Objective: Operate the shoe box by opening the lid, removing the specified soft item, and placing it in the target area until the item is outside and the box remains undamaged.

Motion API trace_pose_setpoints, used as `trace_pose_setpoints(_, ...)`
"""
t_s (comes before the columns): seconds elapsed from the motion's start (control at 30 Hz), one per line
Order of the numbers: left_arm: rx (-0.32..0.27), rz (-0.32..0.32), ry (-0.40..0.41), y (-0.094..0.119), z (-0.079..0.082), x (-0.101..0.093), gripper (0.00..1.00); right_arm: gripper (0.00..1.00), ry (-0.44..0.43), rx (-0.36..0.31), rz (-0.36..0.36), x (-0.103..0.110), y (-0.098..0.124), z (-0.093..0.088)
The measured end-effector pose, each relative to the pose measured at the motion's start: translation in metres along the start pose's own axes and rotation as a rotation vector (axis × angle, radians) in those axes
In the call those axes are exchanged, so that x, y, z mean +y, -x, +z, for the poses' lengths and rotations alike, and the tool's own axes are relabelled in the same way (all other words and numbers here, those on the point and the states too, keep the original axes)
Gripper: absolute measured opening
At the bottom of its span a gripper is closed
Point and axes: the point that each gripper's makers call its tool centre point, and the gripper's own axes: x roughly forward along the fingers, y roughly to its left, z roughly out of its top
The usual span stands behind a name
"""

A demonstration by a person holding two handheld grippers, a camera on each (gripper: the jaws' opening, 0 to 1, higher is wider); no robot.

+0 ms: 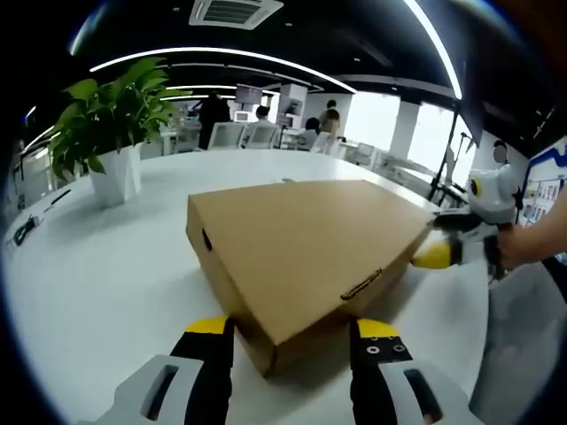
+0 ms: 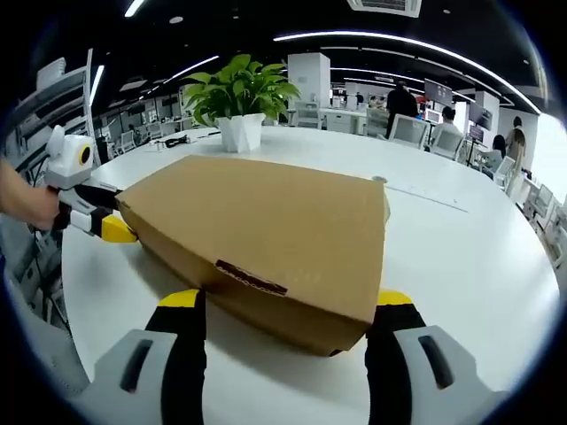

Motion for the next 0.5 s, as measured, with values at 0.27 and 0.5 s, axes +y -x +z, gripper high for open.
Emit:
trace_pose_setpoints(0.27,0.007,-0.001,-0.012,0.006,-0.003,0.011,0.52,0.69,-0.007,-0.004,-0.004,0.012,-0.002,0.002)
trace_pose_setpoints(0.5,0.019,0.002,-0.043,0.01,-0.005,0.015,0.51,0.69,-0.009,-0.009,-0.011,0.017,-0.005,0.003)
